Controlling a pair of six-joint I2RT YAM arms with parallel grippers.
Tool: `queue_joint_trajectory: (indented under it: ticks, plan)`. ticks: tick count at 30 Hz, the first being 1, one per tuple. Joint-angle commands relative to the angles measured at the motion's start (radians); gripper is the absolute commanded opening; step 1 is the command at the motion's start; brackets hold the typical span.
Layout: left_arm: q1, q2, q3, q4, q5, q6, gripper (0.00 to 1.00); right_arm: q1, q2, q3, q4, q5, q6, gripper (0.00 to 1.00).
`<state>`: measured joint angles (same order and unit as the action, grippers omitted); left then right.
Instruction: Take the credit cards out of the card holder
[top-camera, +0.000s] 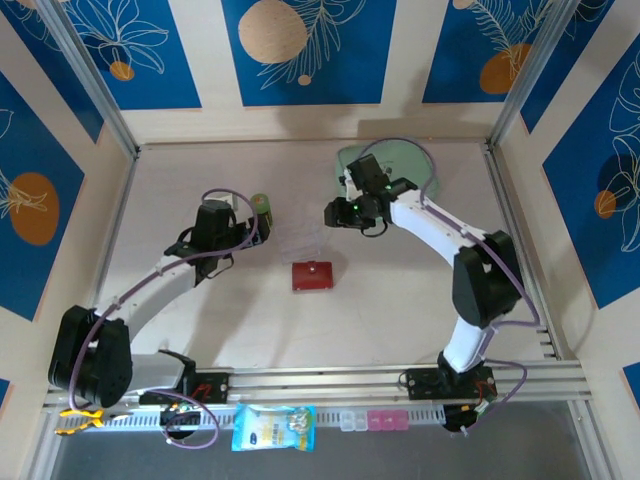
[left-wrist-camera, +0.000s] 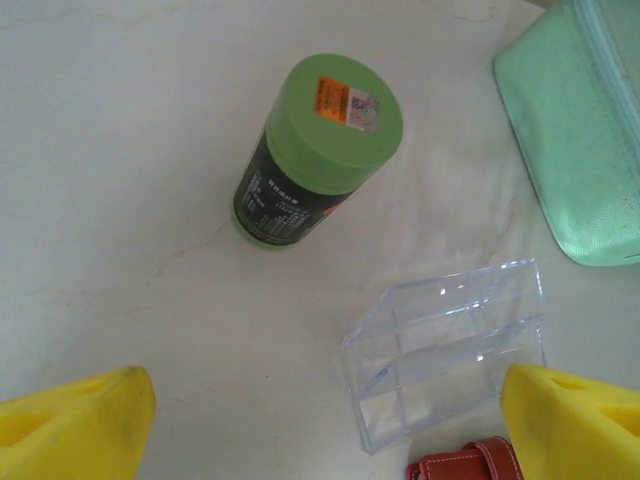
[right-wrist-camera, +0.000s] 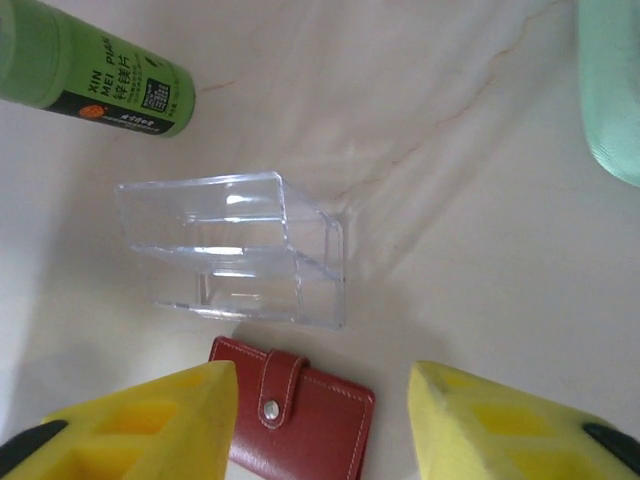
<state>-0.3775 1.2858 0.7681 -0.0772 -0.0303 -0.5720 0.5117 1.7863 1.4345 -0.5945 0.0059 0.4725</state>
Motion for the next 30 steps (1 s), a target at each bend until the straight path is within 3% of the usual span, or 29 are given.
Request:
queue_joint_trajectory:
  ticks: [1,17,30]
  plan:
    - [-0.007,0.021,0.006,-0.021,-0.028,-0.054,0.9,0.033,0.096,0.111,-0.1,0.016,0.003,0.4]
    - [-0.004,0.052,0.019,-0.056,-0.037,-0.076,0.92,0.082,0.387,0.427,-0.216,0.092,-0.011,0.31]
    - [-0.004,0.035,0.003,-0.059,-0.033,-0.082,0.92,0.091,0.436,0.451,-0.227,0.1,-0.009,0.23]
